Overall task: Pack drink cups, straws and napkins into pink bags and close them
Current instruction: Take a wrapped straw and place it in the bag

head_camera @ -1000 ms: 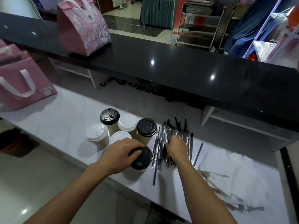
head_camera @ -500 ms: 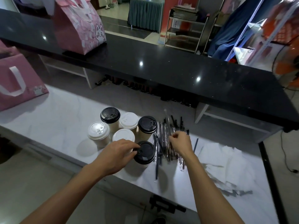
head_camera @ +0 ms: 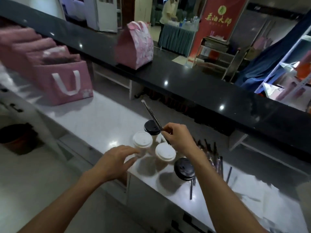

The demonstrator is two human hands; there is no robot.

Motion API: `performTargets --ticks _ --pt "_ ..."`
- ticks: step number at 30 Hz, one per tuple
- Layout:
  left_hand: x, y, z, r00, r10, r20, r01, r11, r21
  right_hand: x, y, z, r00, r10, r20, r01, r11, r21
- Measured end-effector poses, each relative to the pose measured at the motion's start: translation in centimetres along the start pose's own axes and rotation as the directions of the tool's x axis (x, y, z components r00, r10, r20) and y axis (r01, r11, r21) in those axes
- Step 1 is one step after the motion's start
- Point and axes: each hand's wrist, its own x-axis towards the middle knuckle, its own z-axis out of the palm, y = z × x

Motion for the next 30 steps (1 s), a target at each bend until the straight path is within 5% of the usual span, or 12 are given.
performTargets --ticks 15,30 --pt "-9.0 -15.7 -15.3 0.910 -0.366 -0.193 0.403 0.891 0.211 10.1 -20.5 12.4 0.825 -0.492 0.278 0.540 0.831 -0.133" --pt "1.8 -29.9 -25.5 0.889 -0.395 -0.230 0.443 0.868 0.222 31.9 -27.8 20.5 0.791 -0.569 0.226 0.603 0.787 -0.128"
